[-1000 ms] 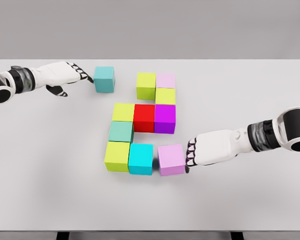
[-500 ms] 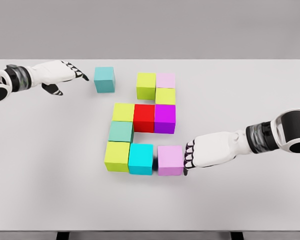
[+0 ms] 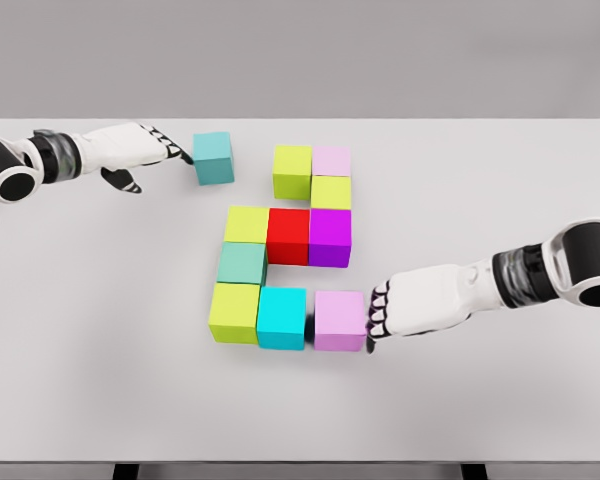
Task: Assemble the squares on the desktop into the number 2
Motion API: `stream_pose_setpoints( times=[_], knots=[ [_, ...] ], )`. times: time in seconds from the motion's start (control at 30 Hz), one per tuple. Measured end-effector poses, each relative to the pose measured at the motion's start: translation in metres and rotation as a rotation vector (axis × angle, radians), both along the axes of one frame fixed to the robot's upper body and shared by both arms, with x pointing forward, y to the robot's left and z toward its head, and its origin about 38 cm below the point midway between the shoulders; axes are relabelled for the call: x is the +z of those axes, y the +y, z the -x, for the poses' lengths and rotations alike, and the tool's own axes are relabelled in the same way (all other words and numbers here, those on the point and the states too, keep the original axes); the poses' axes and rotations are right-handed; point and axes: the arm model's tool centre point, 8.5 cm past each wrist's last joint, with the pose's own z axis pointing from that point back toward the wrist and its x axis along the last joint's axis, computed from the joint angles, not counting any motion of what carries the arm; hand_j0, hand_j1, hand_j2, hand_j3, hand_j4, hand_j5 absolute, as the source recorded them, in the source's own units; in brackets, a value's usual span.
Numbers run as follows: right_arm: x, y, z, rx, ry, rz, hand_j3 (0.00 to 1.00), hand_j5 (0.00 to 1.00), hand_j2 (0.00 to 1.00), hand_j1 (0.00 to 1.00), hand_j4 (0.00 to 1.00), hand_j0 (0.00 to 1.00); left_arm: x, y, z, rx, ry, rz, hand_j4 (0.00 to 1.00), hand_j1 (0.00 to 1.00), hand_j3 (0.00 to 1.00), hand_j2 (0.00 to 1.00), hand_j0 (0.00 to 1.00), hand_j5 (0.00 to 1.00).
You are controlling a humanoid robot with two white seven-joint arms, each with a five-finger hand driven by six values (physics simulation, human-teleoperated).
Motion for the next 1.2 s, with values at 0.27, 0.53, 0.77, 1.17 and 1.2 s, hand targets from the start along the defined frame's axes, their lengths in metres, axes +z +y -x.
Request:
stream_pose_setpoints(
  times=[0.27, 0.53, 0.77, 1.17, 1.2],
  knots=[
    [0.001, -0.002, -0.002, -0.005, -0.01, 0.006, 0.75, 0.75, 0.75, 0.75, 0.75, 0.75, 0.006, 0.007, -0.008, 0.035, -0.001, -0.002, 0.89, 0.89, 0.89, 0.89, 0.89, 0.89],
    [0.001, 0.002, -0.003, 0.001, -0.011, 0.002, 0.75, 0.75, 0.75, 0.75, 0.75, 0.75, 0.001, 0.002, -0.016, 0.064, 0.02, 0.008, 0.9, 0.9, 0.9, 0.9, 0.9, 0.9],
    [0.001, 0.007, -0.003, 0.011, -0.011, -0.005, 0.75, 0.75, 0.75, 0.75, 0.75, 0.75, 0.003, -0.004, -0.02, 0.068, 0.021, 0.014, 0.9, 0.9, 0.9, 0.9, 0.9, 0.9],
    [-0.002, 0.004, -0.007, -0.003, -0.013, 0.004, 0.75, 0.75, 0.75, 0.75, 0.75, 0.75, 0.001, -0.017, -0.022, 0.05, 0.023, 0.025, 0.9, 0.9, 0.9, 0.9, 0.9, 0.9],
    [-0.002, 0.003, -0.008, -0.005, -0.014, 0.006, 0.75, 0.75, 0.75, 0.75, 0.75, 0.75, 0.001, -0.017, -0.022, 0.052, 0.024, 0.025, 0.9, 0.9, 0.9, 0.9, 0.9, 0.9]
  ],
)
